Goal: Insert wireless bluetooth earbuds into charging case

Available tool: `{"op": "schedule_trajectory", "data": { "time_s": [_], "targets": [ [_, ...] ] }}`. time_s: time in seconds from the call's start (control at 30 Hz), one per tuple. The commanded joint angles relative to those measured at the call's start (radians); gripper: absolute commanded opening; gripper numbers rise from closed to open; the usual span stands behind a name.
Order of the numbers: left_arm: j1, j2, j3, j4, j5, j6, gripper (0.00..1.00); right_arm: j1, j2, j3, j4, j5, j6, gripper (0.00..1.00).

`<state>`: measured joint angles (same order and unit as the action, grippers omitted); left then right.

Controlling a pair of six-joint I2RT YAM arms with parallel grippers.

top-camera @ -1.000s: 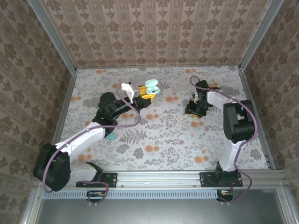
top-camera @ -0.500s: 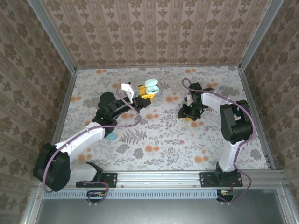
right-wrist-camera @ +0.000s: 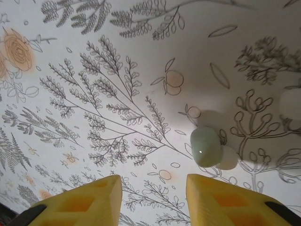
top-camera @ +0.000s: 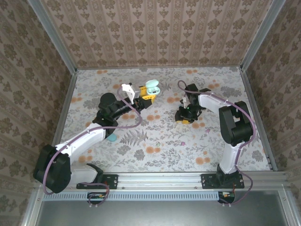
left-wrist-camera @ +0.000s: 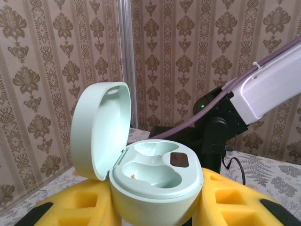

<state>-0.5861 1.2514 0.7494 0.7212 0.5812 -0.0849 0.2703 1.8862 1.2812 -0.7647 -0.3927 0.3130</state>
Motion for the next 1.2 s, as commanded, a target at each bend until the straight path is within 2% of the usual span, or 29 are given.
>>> {"op": "schedule_trajectory", "data": {
  "time_s": [0.0, 0.17, 0.47, 1.17],
  "targets": [
    [0.011, -0.029, 0.031, -0.012, -0.001, 0.021, 0.34, 0.001, -0.028, 0.062, -0.049, 0.086, -0.036, 0.41],
    [0.011, -0.038, 0.022, -0.012, -0.010, 0.019, 0.34, 0.008, 0.011, 0.117, -0.086, 0.206, -0.069, 0.38],
    [0.010, -0.046, 0.018, -0.015, -0.012, 0.019, 0.34, 0.058, 0.078, 0.189, -0.162, 0.297, -0.093, 0.35],
    [0.011, -0.058, 0.012, -0.019, -0.016, 0.025, 0.34, 0.091, 0.177, 0.269, -0.241, 0.316, -0.120, 0.31]
  ]
}}
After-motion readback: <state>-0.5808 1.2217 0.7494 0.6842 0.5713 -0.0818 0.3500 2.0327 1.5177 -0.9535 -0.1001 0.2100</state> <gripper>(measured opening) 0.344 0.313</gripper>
